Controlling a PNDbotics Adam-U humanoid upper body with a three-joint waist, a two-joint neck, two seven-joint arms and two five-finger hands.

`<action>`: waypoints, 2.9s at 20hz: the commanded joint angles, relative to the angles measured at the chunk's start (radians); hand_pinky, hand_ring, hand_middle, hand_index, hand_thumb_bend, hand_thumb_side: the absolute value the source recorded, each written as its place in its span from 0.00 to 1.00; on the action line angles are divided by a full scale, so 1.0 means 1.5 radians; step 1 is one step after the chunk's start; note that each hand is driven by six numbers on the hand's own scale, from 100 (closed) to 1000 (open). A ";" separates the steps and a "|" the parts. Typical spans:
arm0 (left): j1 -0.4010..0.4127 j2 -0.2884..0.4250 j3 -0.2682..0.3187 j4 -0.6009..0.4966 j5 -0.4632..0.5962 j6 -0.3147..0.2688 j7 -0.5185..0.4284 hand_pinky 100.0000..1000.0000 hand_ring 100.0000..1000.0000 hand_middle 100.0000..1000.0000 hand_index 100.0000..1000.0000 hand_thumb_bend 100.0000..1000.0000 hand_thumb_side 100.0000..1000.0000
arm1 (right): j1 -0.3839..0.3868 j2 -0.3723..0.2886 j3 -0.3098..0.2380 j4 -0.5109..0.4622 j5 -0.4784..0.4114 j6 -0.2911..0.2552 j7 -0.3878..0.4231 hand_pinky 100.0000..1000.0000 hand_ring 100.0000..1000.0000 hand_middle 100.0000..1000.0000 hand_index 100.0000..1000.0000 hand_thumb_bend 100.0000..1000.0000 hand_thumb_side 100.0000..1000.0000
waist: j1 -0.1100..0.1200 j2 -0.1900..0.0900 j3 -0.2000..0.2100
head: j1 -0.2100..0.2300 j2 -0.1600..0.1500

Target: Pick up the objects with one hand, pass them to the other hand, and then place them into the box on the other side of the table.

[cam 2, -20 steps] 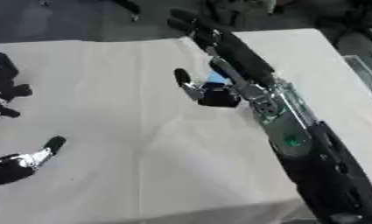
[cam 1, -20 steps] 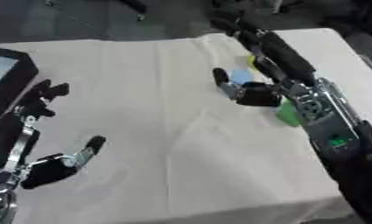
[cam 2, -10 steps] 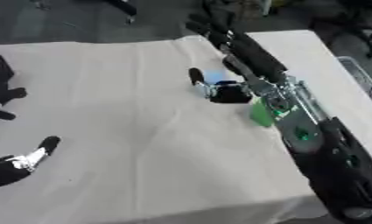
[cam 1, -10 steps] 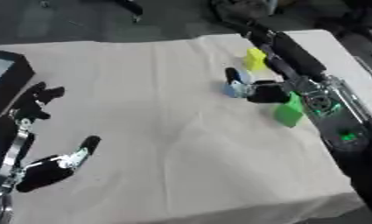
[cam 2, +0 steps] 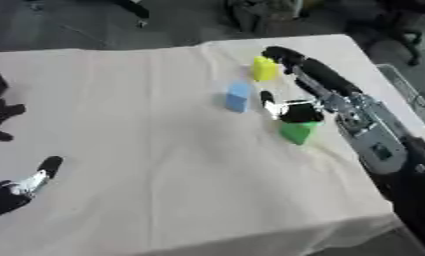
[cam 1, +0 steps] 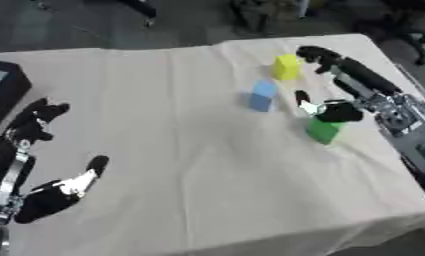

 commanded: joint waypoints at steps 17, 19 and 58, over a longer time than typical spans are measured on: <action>-0.001 0.003 0.009 -0.003 -0.003 0.005 0.001 0.66 1.00 0.80 0.91 0.34 0.52 | 0.024 -0.027 -0.031 0.047 0.033 0.039 0.050 0.85 0.96 1.00 1.00 0.00 0.63 | 0.000 -0.004 -0.006 | 0.003 -0.002; -0.001 0.003 0.009 -0.002 -0.003 0.005 0.000 0.66 1.00 0.80 0.91 0.34 0.53 | 0.022 -0.025 -0.031 0.053 0.036 0.041 0.051 0.86 0.98 1.00 1.00 0.00 0.65 | 0.000 -0.004 -0.006 | 0.002 -0.002; -0.001 0.003 0.012 -0.001 0.000 -0.002 -0.008 0.66 1.00 0.81 0.91 0.31 0.55 | -0.004 -0.016 0.000 0.116 0.056 0.034 0.094 0.86 0.97 1.00 1.00 0.00 0.88 | 0.002 -0.003 -0.007 | 0.001 -0.002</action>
